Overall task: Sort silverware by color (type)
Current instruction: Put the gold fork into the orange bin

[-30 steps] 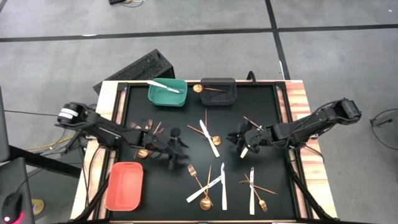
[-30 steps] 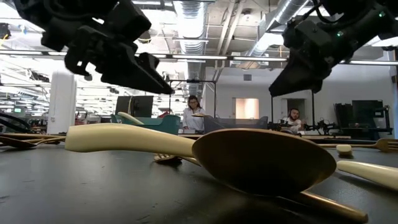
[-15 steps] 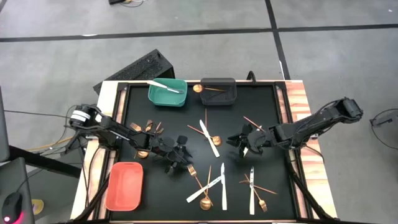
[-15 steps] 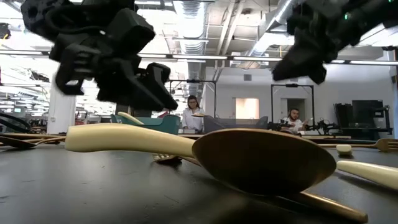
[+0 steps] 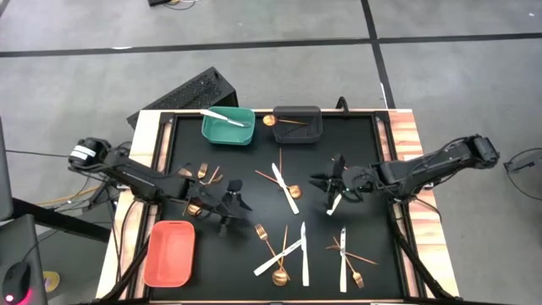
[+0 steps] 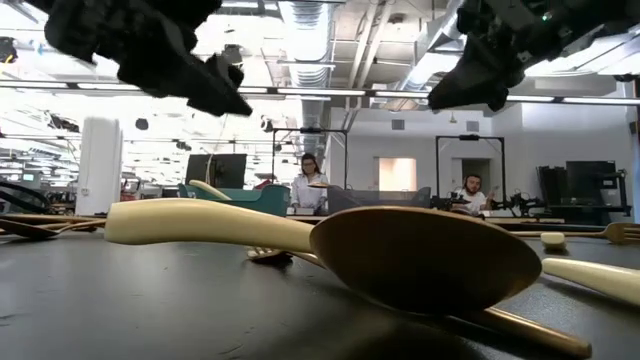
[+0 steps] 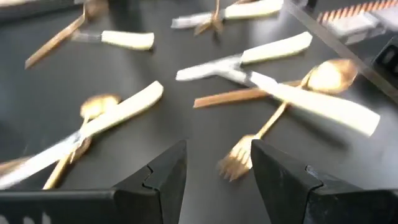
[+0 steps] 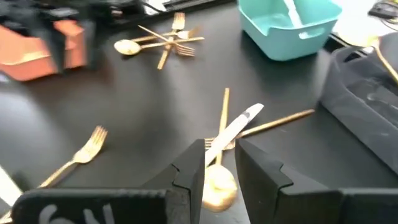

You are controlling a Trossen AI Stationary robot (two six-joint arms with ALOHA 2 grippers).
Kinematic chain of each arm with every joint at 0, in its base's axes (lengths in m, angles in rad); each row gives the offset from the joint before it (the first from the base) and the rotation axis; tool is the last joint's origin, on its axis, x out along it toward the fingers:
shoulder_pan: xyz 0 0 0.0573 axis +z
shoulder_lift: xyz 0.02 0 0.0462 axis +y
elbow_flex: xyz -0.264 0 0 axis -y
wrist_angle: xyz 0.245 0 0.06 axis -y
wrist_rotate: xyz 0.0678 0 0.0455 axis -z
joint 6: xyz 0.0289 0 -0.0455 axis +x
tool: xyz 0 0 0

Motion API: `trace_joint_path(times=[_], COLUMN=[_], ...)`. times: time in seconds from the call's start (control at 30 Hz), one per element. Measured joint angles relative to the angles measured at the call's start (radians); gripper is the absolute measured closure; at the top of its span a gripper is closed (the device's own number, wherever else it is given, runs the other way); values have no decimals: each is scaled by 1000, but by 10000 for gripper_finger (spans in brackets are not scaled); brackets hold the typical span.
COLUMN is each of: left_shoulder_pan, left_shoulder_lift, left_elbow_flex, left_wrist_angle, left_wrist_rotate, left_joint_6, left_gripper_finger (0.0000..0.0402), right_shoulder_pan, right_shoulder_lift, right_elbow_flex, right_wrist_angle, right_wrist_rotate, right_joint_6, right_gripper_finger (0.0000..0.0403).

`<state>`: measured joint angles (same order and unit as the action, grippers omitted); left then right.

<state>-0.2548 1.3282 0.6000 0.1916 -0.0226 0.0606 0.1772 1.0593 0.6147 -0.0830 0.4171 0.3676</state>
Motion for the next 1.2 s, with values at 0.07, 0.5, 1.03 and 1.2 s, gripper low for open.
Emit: trace_joint_path(times=[0.07,0.5,1.03,1.2], left_shoulder_pan=[-24,-24,85,81], left_shoulder_lift=[31,364,491,522], left_elbow_flex=[-1,159,256,256], left_wrist_angle=[41,174,9,7], left_wrist_rotate=[-1,207,455,457], left_joint_6=[-19,183,415,435], left_gripper_finger=[235,235,235,235], right_shoulder_pan=[-13,-11,131,133], right_shoulder_lift=[0,14,13,13], right_elbow_flex=[0,0,0,0], right_wrist_angle=[-2,-124,-167,-164], right_wrist_rotate=[0,0,0,35], right_joint_6=[-3,31,337,400], right_gripper_finger=[286,286,286,286])
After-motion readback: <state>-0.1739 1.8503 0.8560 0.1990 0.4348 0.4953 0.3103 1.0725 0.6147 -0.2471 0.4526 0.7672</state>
